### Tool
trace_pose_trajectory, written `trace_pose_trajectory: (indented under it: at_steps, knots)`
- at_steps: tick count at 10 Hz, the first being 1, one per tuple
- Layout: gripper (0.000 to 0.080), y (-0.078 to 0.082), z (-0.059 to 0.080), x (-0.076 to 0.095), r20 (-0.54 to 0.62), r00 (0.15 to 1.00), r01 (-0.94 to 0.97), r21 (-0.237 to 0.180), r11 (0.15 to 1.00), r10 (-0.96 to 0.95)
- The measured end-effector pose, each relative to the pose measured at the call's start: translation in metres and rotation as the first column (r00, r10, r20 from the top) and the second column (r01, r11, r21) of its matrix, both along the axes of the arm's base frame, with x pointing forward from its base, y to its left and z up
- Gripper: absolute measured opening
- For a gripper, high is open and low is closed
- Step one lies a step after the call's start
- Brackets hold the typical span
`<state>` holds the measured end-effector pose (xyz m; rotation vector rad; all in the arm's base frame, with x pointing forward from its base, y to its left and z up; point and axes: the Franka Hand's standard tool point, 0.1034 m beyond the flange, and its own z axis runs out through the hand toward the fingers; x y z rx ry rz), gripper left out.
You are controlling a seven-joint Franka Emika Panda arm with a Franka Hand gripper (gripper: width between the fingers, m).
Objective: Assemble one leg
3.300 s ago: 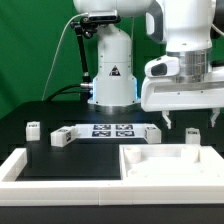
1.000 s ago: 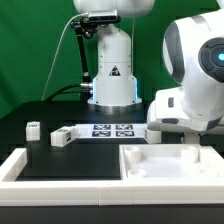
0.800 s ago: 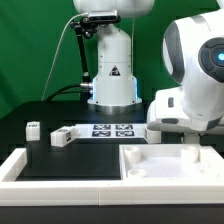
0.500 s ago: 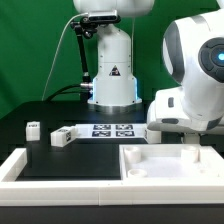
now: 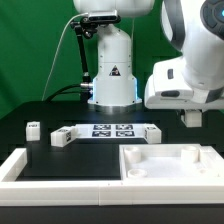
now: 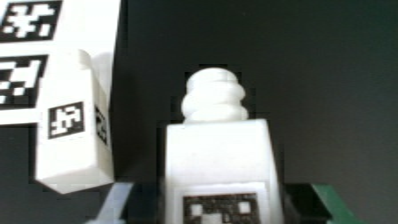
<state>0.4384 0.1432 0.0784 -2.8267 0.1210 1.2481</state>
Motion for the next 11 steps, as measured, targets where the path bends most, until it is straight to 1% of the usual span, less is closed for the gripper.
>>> trace_pose_trajectory:
  at_steps: [1, 2, 3, 4, 5, 6, 7, 8, 9, 10, 11]
  knots:
    - [0.0287, 0.001, 0.006, 0.008, 0.021, 1.0, 0.002, 0.003, 1.0, -0.002]
    - [0.0287, 0.001, 0.003, 0.006, 0.02, 1.0, 0.002, 0.002, 1.0, -0.002]
    - [0.0287, 0.004, -0.001, 0.013, 0.088, 0.996, 0.009, 0.005, 1.0, -0.01]
    - [0.0287, 0.006, 0.0, 0.019, 0.196, 0.98, 0.018, 0.007, 1.0, -0.019]
    - [0.0287, 0.004, 0.0, 0.015, 0.243, 0.97, 0.022, 0.004, 1.0, -0.022]
    - [0.0287, -0.005, -0.006, 0.021, 0.327, 0.945, -0.014, 0.026, 1.0, 0.005]
    - [0.0287, -0.02, -0.001, 0.031, 0.409, 0.912, -0.044, 0.021, 0.999, 0.031]
    - [0.0287, -0.031, 0.009, 0.039, 0.449, 0.892, -0.062, 0.026, 0.998, 0.044]
    - [0.0287, -0.037, 0.016, 0.054, 0.536, 0.843, -0.061, 0.021, 0.998, 0.041]
    - [0.0287, -0.039, 0.024, 0.063, 0.613, 0.789, -0.073, 0.012, 0.997, 0.05]
    - [0.0287, -0.035, 0.032, 0.067, 0.652, 0.756, -0.079, 0.011, 0.997, 0.053]
